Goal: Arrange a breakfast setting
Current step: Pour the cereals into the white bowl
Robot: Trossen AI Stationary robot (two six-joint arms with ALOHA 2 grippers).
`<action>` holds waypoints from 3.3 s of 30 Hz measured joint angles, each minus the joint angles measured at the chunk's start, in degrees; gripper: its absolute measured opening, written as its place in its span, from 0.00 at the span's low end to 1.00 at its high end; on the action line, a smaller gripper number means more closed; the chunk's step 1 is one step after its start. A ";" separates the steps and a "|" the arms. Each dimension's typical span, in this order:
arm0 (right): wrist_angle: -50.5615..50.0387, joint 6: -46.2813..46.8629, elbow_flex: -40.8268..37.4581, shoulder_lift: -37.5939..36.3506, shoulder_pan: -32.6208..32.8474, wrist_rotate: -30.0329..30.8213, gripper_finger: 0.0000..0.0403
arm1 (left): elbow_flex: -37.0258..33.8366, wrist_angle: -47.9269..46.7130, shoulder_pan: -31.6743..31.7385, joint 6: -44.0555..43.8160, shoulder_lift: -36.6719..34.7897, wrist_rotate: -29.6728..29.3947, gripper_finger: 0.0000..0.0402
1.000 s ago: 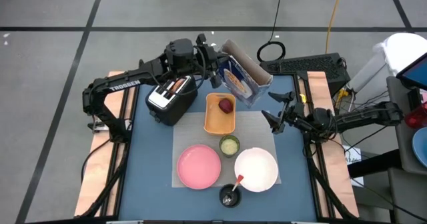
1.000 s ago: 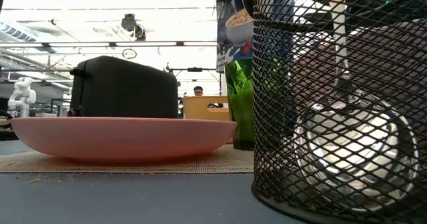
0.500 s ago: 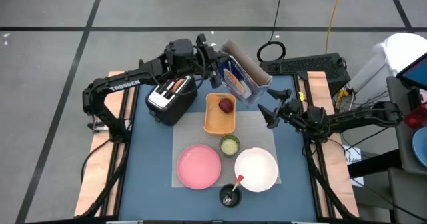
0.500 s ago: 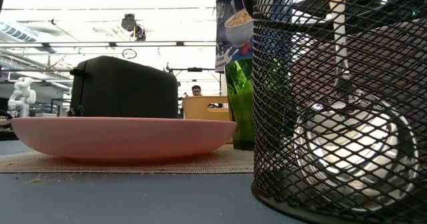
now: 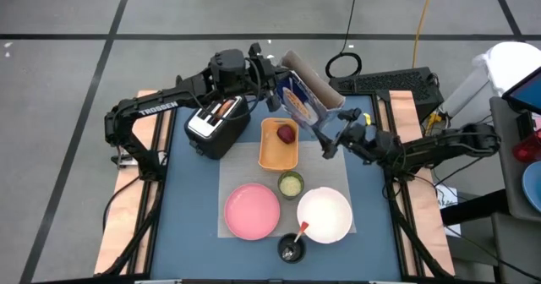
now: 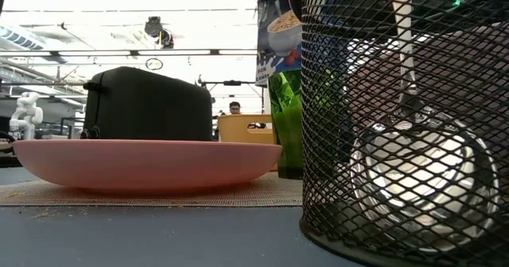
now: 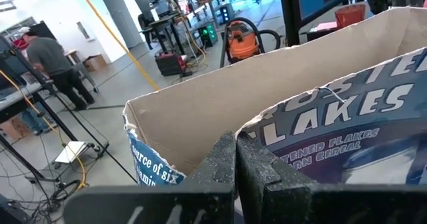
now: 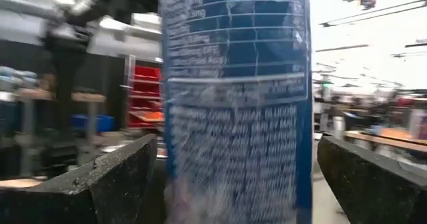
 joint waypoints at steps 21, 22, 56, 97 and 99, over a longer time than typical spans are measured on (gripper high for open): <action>-0.09 1.82 4.58 5.50 -1.86 0.89 0.57 | 0.00 -0.53 -1.39 0.27 0.01 -0.15 0.00; -0.09 1.84 4.58 5.50 -1.86 0.91 0.55 | 0.00 -0.51 -1.39 0.27 0.00 -0.15 0.00; 0.03 3.13 4.51 3.74 -1.79 -0.23 0.53 | 0.02 -5.17 -1.28 -4.97 -9.63 -0.18 0.42; 9.04 24.27 4.51 -3.44 -1.84 -18.62 0.53 | -71.40 64.60 -10.67 -25.75 -27.72 0.61 0.43; 9.04 24.27 4.51 -3.44 -1.81 -19.43 0.53 | -70.74 64.63 -10.92 -25.36 -26.00 0.68 0.45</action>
